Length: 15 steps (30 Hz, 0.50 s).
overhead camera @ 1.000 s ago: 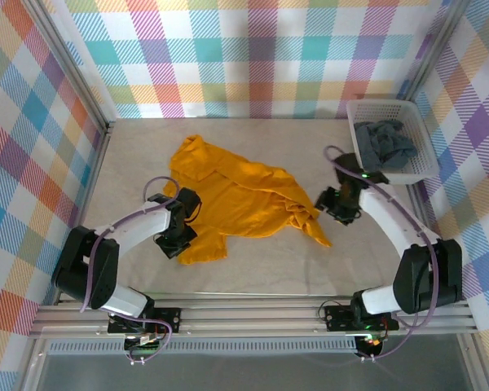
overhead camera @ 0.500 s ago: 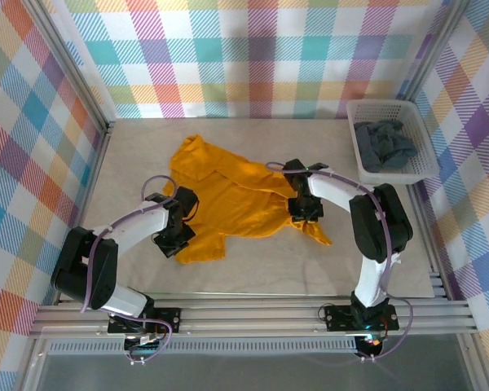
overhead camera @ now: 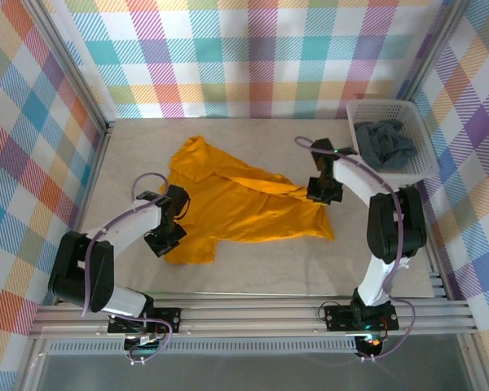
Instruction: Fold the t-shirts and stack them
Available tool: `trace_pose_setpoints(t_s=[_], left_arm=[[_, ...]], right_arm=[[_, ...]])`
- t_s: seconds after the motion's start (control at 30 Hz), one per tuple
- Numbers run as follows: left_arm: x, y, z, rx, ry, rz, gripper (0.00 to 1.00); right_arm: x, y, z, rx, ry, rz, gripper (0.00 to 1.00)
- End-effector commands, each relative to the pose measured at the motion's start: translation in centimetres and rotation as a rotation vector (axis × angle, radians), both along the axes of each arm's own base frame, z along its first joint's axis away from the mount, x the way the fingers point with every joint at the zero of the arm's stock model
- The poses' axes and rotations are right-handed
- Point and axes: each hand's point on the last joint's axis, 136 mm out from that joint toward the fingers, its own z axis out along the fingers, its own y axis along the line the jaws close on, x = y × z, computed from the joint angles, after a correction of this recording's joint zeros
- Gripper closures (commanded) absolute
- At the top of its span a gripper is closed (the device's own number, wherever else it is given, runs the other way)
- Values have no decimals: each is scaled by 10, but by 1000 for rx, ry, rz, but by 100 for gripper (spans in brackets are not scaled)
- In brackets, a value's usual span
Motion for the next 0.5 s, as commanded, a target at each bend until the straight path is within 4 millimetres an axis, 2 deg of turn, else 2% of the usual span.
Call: trace_pose_setpoints(t_s=[0.0,0.17,0.27,0.37,0.47], left_arm=[[-7,26,13,65,12,10,100],[-5,42,17,73,4,39,100],[-1,43,17,64,-3,41,100],[2,38,13,39,-3,43,100],[6,33,11,12,-8,43,100]], right_arm=[[14,-14,27,89,-27,-80,100],[39,-39,22,123,-17,-160,99],[56,-51,4,121,14,-182,87],[66,-61,-12,94,54,-192,70],[70,-63,-6,79,26,-205,59]])
